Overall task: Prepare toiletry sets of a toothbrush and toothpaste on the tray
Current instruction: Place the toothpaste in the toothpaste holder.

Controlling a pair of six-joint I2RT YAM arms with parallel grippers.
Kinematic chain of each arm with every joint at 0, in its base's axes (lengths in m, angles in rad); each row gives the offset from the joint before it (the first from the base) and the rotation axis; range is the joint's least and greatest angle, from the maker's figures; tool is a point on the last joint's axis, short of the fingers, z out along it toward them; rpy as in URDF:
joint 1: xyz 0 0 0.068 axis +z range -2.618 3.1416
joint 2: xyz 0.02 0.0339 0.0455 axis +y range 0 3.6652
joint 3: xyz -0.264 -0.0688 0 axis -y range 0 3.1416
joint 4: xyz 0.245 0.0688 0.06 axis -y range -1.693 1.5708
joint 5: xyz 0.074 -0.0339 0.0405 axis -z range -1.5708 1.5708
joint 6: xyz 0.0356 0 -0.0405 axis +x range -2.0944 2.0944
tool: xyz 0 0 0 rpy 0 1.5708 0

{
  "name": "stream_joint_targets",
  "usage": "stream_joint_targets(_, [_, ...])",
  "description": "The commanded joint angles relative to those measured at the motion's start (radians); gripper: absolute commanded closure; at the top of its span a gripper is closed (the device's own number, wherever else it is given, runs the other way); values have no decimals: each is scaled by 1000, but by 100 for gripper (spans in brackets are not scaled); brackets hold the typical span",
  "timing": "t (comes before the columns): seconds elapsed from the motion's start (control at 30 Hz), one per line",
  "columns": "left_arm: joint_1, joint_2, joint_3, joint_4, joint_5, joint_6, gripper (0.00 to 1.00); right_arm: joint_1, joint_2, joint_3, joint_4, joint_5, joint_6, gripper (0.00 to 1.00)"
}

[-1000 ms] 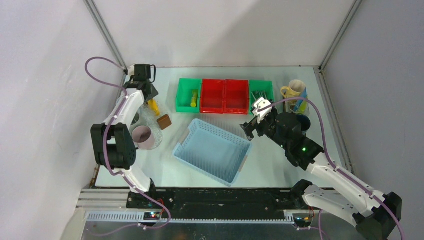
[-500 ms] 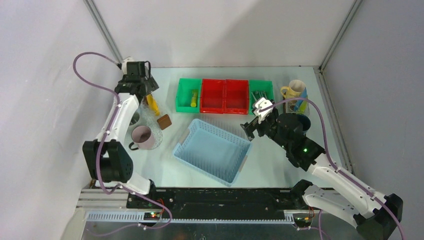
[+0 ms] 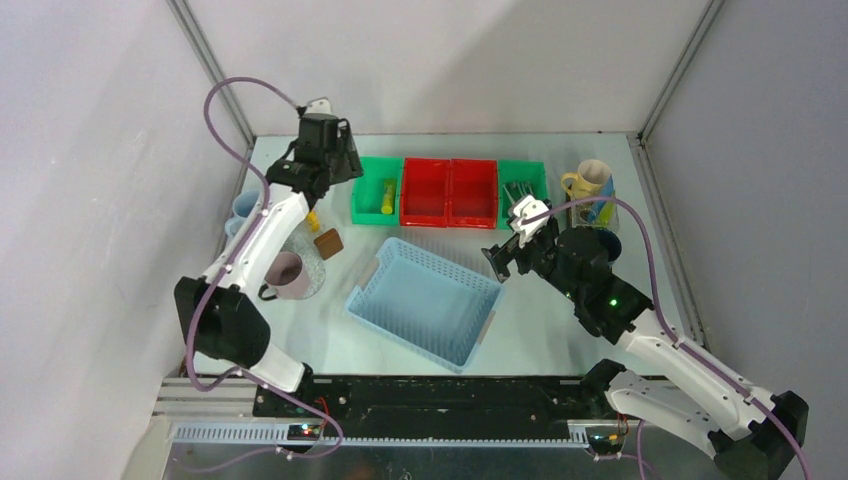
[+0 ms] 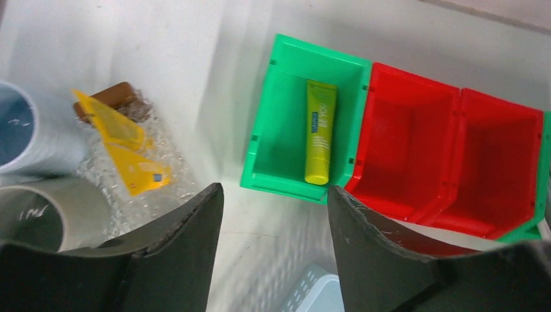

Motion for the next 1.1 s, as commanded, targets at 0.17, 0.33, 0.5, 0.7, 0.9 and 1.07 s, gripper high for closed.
stream_joint_targets(0.17, [-27,171,70,64,98,-4,44,-3,-30,-1,-4,7,18,1])
stream_joint_targets(0.33, [-27,286,99,74,148,-13,47,-3,-42,-1,-22,21,16,1])
stream_joint_targets(0.5, [-27,377,137,86,187,-27,48,-4,-52,-1,-34,30,20,1])
stream_joint_targets(0.7, [-28,468,163,113,213,-44,47,-3,-54,-2,-42,35,26,1])
stream_joint_targets(0.9, [-27,534,199,93,219,-49,48,-3,-69,-1,-43,44,26,1])
stream_joint_targets(1.07, [-27,553,199,78,228,-57,50,-5,-83,23,-92,50,29,1])
